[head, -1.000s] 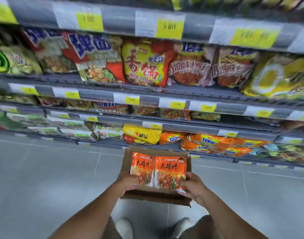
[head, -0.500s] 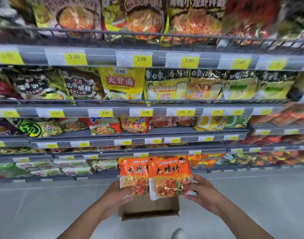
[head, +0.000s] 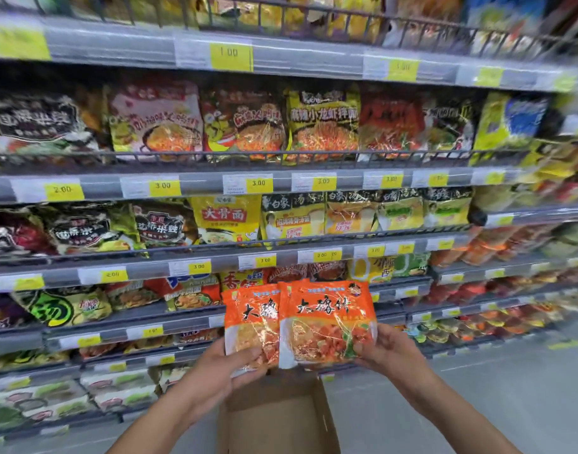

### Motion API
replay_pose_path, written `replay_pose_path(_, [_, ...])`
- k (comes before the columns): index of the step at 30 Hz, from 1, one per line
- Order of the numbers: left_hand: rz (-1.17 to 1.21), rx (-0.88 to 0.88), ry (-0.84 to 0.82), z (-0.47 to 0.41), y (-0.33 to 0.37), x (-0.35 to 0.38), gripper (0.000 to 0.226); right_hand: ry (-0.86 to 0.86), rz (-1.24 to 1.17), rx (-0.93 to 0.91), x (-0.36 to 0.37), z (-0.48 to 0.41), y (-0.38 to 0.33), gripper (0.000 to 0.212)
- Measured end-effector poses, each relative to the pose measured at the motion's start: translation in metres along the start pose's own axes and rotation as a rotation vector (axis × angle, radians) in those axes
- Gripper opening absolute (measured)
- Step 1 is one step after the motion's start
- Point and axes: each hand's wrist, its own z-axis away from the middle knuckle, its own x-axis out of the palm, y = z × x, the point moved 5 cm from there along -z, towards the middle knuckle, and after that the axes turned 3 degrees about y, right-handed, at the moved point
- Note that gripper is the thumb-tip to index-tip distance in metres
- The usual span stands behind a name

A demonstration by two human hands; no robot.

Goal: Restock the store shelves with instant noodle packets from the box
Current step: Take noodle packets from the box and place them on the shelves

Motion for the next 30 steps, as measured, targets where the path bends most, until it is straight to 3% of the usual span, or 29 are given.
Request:
replay_pose_path(3, [-0.03,0.055,-0.075,0.008,0.029,0.016,0.029,0.073,0.086,-0.119,-0.009,0.011,-0.033,0.014])
replay_pose_path(10, [-0.03,0.125,-0.169,0.012,0.09,0.064,0.056,0.065,0.185,-0.267,-0.042,0.024,-0.104,0.023])
replay_pose_path(18, [-0.047,0.264,-0.209,0.037,0.176,0.168,0.026,0.09,0.028,-0.358,-0.122,-0.002,-0.195,0.021])
replay_pose_path(23, [-0.038,0.354,-0.201,0.031,0.21,0.229,0.052,0.083,-0.038,-0.36,-0.17,-0.028,-0.244,0.035])
replay_pose_path(26, [-0.016,0.388,-0.221,0.025,0.218,0.262,0.043,0.095,-0.086,-0.376,-0.194,-0.05,-0.27,0.025])
replay_pose_path(30, [0.023,0.4,-0.175,0.019,0.22,0.295,0.026,-0.017,-0.139,-0.466,-0.211,-0.072,-0.316,0.026])
